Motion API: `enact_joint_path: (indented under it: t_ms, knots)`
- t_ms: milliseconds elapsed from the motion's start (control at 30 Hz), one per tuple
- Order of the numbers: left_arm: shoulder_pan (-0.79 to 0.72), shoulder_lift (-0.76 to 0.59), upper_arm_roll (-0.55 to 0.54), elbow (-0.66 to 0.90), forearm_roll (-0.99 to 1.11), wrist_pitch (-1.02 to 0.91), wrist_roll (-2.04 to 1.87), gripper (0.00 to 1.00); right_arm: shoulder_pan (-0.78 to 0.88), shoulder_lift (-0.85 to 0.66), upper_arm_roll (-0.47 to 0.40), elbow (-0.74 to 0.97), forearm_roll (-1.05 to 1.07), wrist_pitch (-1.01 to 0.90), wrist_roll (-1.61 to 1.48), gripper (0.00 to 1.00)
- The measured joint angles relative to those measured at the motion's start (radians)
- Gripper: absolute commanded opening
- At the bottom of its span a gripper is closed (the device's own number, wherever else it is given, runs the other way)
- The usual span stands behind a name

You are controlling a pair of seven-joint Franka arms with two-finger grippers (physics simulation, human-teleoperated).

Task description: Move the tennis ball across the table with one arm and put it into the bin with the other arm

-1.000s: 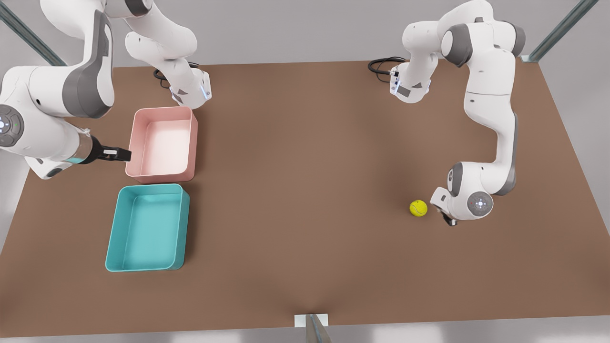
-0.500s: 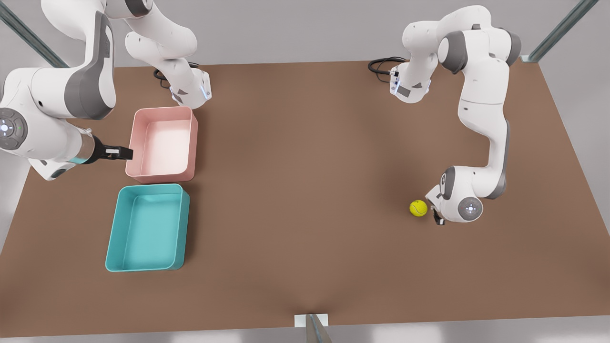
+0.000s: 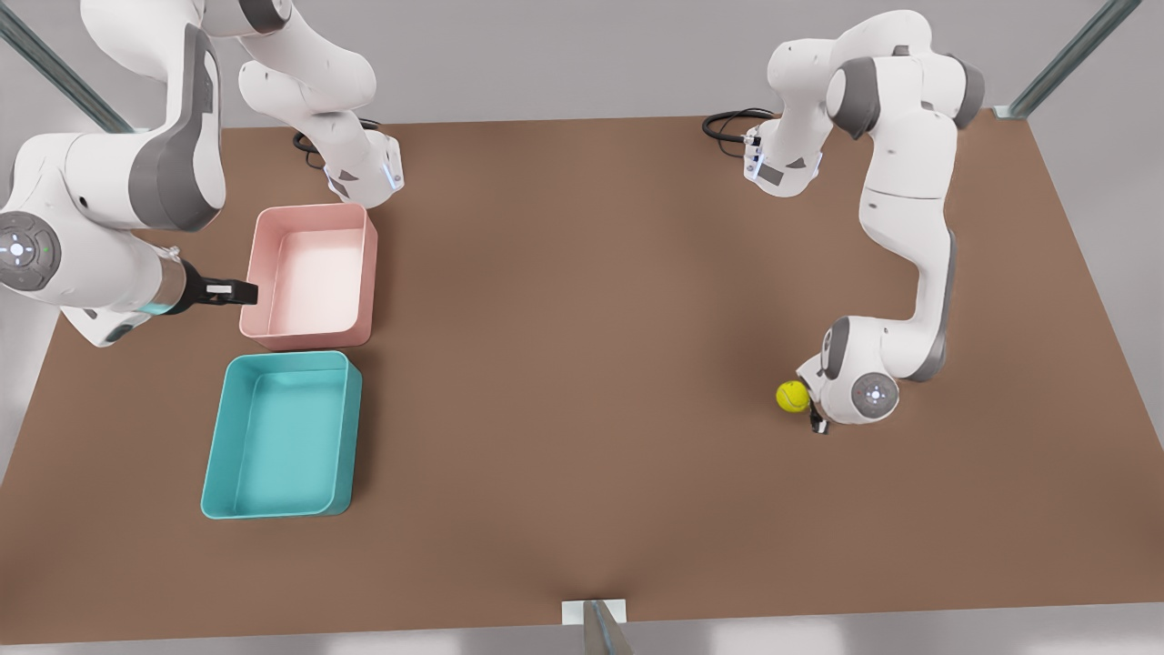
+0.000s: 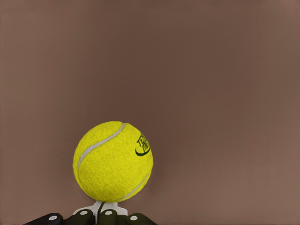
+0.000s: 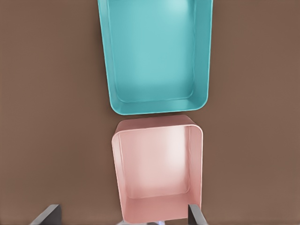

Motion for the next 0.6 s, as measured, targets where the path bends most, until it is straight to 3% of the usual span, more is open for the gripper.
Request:
enact_joint_path:
  t_ms: [167,300,433,567,600]
  knots:
    - [-0.166,-0.024,-0.064,0.004,-0.097,0.035,-0.136,0.21,0.0,0.001,0.0,0.0,0.0,0.0,-0.002,1.0]
    - [-0.041,-0.083,-0.072,0.152,-0.144,-0.047,-0.304,0.21,0.0,0.002,0.0,0.003,-0.001,-0.001,-0.004,1.0]
    - [0.034,-0.169,-0.099,0.362,-0.136,-0.302,-0.547,0.21,-0.002,0.003,0.0,0.004,0.001,-0.001,-0.005,1.0]
    - [0.031,-0.243,-0.269,0.555,-0.04,-0.613,-0.822,0.21,-0.004,0.003,0.0,0.004,0.004,-0.001,-0.006,1.0]
    - [0.031,-0.274,-0.279,0.57,-0.031,-0.675,-0.884,0.36,-0.004,0.003,0.0,0.005,0.005,-0.001,-0.006,1.0]
